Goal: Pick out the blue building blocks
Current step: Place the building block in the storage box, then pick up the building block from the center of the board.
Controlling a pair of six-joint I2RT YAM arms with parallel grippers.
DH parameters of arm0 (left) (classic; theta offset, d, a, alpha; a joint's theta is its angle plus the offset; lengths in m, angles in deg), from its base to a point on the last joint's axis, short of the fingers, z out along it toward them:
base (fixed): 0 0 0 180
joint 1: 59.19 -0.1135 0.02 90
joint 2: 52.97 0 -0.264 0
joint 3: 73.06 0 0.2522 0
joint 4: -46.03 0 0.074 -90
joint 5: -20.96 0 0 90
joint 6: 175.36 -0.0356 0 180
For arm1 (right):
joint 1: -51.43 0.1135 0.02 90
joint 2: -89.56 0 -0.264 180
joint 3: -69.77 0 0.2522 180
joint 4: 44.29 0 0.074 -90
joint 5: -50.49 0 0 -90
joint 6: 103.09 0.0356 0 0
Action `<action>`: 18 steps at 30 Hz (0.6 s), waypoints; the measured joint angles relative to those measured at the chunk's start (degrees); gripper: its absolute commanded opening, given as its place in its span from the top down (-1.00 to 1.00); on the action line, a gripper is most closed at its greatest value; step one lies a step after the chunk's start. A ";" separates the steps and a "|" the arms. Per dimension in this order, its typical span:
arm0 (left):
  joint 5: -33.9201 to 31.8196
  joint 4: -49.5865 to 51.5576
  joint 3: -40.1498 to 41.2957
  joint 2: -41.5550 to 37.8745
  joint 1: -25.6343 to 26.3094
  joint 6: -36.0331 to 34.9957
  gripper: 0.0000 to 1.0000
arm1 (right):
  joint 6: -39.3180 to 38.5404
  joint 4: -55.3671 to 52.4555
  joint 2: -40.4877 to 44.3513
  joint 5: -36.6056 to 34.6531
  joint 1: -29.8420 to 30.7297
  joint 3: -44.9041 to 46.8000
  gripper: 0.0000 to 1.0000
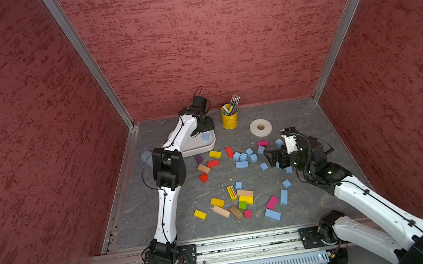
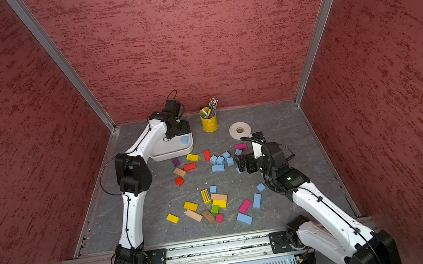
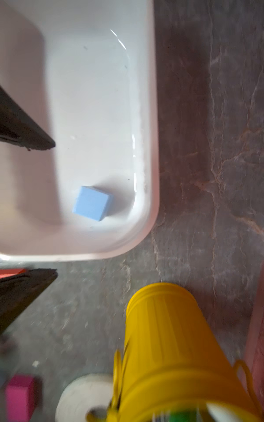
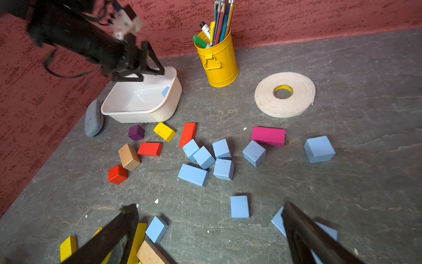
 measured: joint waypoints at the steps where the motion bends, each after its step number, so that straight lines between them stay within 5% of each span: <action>1: -0.04 -1.25 2.60 -3.96 0.28 0.09 -0.88 | 0.02 0.00 0.00 -0.52 0.00 0.02 -0.97; 8: 0.07 -10.62 20.72 -29.81 2.56 0.92 -0.99 | 0.44 0.13 -0.20 -5.46 0.00 0.11 -0.97; 18: 2.43 -17.07 47.76 -51.82 4.17 5.68 -1.00 | 2.54 1.42 -0.70 -11.82 0.00 1.29 -0.97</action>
